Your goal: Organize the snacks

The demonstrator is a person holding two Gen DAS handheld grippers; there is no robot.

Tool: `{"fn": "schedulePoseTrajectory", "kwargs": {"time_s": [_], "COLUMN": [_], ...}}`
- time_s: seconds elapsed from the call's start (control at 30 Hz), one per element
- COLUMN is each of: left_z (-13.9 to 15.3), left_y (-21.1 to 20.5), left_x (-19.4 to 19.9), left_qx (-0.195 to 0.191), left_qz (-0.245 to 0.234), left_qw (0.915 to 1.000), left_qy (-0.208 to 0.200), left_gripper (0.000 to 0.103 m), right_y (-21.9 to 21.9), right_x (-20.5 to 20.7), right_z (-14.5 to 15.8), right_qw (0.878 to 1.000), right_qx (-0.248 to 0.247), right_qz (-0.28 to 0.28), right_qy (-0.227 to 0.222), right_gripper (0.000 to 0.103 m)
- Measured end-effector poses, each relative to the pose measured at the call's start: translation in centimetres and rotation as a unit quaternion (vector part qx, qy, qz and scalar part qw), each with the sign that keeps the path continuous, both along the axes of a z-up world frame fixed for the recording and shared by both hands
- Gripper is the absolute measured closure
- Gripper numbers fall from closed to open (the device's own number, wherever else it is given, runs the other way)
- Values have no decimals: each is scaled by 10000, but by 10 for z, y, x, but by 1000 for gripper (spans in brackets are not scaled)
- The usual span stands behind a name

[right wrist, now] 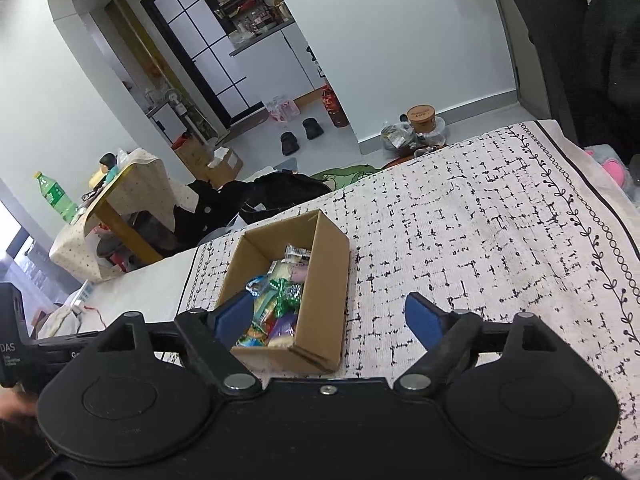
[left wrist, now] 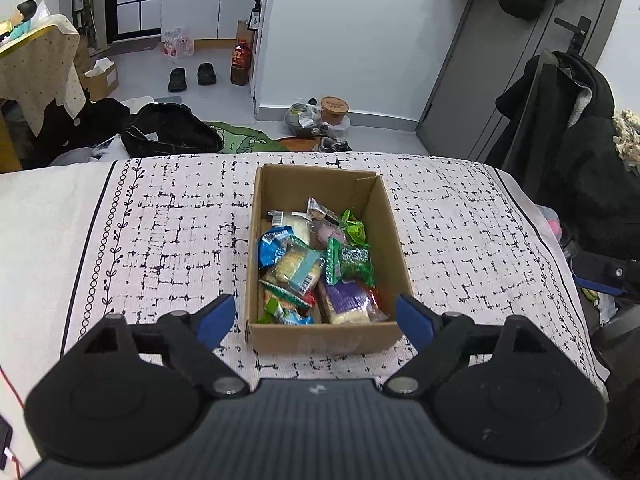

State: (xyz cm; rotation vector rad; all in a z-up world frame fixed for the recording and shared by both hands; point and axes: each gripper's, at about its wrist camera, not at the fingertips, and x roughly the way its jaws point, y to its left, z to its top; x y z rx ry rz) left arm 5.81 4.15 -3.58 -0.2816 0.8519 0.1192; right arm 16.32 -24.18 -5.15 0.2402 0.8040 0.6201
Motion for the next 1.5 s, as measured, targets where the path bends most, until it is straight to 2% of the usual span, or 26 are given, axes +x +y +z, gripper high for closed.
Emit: {"fn": "schedulePoseTrajectory", "kwargs": {"time_s": [0.33, 0.43, 0.73, 0.9, 1.03, 1.5], "left_z": [14, 21, 33, 36, 37, 35], "left_y": [-12, -17, -29, -35, -39, -49], "left_x": [-19, -24, -37, -45, -48, -48], "left_qx": [73, 121, 125, 71, 82, 24], "left_qz": [-14, -47, -14, 0, 20, 57], "left_qw": [9999, 9998, 9996, 9997, 9996, 9998], "left_qy": [-78, -136, -239, -250, -270, -197], "left_gripper": [4, 0, 0, 0, 0, 0], "right_y": [-18, -21, -28, -31, -33, -27], "right_x": [-16, -22, -38, -43, -45, -49], "right_z": [11, 16, 21, 20, 21, 25], "right_qw": [9998, 9996, 9992, 9990, 9994, 9989], "right_qx": [-125, -181, -255, -292, -48, -182], "right_qz": [53, 108, 194, 219, 332, 414], "right_qy": [-153, -193, -257, -255, -33, -139], "right_gripper": [0, 0, 0, 0, 0, 0]}}
